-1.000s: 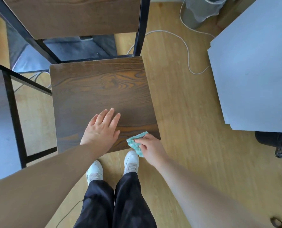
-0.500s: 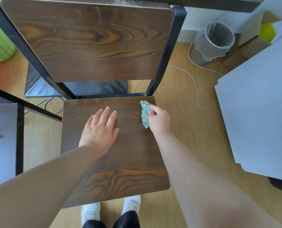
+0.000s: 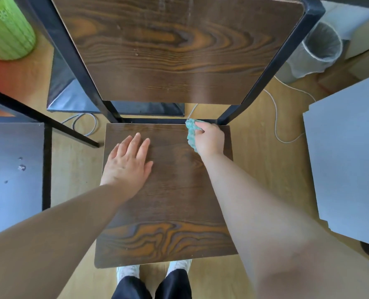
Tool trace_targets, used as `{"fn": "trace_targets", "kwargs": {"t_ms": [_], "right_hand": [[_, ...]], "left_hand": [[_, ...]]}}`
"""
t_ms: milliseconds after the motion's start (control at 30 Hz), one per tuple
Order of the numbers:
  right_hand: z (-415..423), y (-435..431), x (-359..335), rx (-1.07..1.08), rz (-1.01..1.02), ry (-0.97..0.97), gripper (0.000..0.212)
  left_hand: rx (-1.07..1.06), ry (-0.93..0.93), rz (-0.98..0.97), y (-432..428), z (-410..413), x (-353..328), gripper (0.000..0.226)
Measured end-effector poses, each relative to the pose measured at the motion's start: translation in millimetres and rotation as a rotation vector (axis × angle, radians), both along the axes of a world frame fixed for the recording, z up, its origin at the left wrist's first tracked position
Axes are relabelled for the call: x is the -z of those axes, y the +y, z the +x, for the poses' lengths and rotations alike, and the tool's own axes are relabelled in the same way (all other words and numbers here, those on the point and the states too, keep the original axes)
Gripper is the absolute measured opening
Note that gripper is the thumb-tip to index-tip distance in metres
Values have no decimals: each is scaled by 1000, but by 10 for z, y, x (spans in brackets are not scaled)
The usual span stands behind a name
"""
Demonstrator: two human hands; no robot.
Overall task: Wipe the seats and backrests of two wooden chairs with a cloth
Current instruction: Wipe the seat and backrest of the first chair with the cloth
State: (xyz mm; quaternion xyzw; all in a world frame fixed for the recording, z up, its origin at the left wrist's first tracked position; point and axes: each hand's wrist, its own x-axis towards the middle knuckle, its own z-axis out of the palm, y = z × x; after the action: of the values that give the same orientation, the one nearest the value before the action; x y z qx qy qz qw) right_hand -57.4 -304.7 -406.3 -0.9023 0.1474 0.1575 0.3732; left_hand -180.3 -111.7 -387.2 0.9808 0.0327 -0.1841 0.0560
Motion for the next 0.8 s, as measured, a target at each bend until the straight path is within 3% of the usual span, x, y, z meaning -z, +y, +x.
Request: {"fn": "trace_targets", "kwargs": {"t_ms": [400,467,600,800], "right_hand": [[-686,736,17,-629,-94,27,29],[-889,764,35,-636,-15,109,25],[-1409,810,32,-401,288,323,15],[-2220,710,40,-622,106,235,18]], "left_hand": [[-34,16,-2,460,-405,-166,65],[-36,11,0,532,-525,-203,64],[-2,8,2,631,-827,-275,64],[46,13,-18,627,-1345,-352,63]]}}
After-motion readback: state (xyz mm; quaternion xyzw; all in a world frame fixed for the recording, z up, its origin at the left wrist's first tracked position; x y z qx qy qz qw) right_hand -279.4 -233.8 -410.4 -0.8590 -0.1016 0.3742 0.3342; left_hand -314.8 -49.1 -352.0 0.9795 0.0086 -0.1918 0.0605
